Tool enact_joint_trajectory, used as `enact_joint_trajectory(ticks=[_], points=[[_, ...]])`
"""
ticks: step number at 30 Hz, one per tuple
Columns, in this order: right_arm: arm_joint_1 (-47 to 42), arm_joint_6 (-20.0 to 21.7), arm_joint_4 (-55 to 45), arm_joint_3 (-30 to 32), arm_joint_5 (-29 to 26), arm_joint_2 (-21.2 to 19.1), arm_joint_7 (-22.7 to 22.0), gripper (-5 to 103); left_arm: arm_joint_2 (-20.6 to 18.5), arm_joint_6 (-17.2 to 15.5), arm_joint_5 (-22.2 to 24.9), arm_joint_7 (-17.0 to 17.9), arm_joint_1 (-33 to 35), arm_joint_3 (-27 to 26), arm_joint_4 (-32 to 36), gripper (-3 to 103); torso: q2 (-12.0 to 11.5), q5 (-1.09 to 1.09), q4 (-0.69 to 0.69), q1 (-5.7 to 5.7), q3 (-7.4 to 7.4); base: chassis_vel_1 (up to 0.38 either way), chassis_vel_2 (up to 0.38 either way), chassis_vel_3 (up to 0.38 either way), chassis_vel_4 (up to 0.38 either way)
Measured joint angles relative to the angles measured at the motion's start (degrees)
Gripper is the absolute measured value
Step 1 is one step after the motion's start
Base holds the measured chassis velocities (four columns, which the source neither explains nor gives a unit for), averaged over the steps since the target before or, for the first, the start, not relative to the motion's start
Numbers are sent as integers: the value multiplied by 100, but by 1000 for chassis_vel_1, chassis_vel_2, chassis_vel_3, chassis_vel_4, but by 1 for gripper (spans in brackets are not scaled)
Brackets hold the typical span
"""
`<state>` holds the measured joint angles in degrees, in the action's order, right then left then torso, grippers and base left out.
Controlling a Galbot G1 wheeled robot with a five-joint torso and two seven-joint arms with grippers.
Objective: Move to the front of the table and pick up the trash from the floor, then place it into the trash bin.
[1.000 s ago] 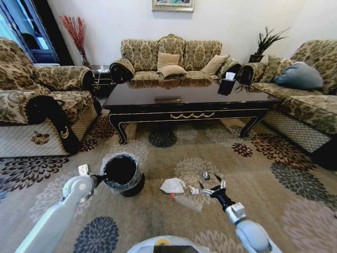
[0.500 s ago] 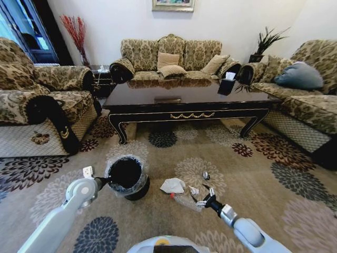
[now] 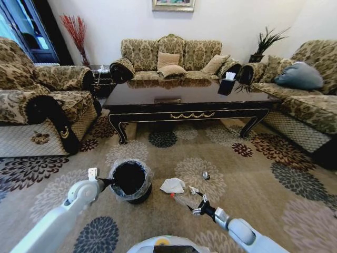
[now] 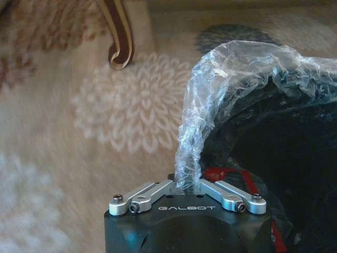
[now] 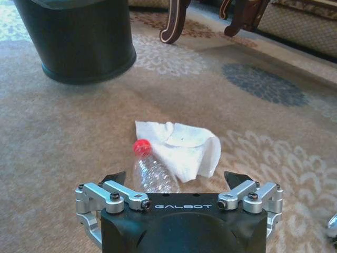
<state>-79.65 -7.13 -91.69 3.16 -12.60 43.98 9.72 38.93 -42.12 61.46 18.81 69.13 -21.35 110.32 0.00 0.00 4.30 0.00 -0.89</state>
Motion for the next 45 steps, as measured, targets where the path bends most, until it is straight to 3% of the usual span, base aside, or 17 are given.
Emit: enact_joint_trajectory(ticks=[1, 4, 7, 11, 21, 32, 36, 37, 39, 43, 45], points=[[23, 0, 49, -36, 14, 14, 11, 100, -169, 0, 57, -263, -79, 69, -9, 0, 0, 3, -2, 0, 0, 0, 0, 0, 0], [50, -3, 97, -62, 42, 28, 19, 100, -291, -1, 204, -474, -127, 130, -8, 0, 0, 0, -1, 0, 0, 0, 0, 0, 0], [140, -21, 225, -183, 175, 54, 54, 100, -723, 7, 194, -1180, -194, 391, -18, 0, 0, 3, 4, 0, 0, 0, 0, 0, 0], [267, -41, 393, -310, 260, 60, 59, 100, -943, 2, 154, -1423, -218, 613, -16, 0, 0, -3, -1, 0, 0, 0, 0, 0, 0], [728, -60, 843, -770, 443, 111, 61, 100, -910, 2, -155, -1302, -84, 656, -23, 0, 1, -1, 0, 0, 0, 0, 0, 0, 0], [1365, -63, 1336, -1315, 606, 150, 28, 103, -859, 0, -46, -1191, -9, 466, 60, 0, 1, 0, 0, 0, 0, 0, 0, 0, 0], [1406, -59, 1378, -1342, 615, 133, 52, 95, -842, -2, -73, -1158, 15, 458, 53, 0, 1, 0, 1, 0, 0, 0, 0, 0, 0], [1418, -56, 1379, -1361, 620, 123, 65, 85, -824, -3, -79, -1140, 21, 460, 37, 0, 0, -1, 1, 0, 0, 0, 0, 0, 0], [1423, -48, 1381, -1375, 622, 120, 76, 85, -812, -3, -82, -1126, 22, 466, 30, 0, 1, -1, 1, 0, 0, 0, 0, 0, 0], [1392, -39, 1357, -1417, 719, 120, 136, 63, -758, -3, -133, -1076, 27, 487, 30, 0, 1, -1, 1, 0, 0, 0, 0, 0, 0], [1358, -37, 1310, -1417, 737, 120, 139, 63, -740, -3, -153, -1052, 30, 484, 30, 0, 0, -1, 1, 0, 0, 0, 0, 0, 0]])
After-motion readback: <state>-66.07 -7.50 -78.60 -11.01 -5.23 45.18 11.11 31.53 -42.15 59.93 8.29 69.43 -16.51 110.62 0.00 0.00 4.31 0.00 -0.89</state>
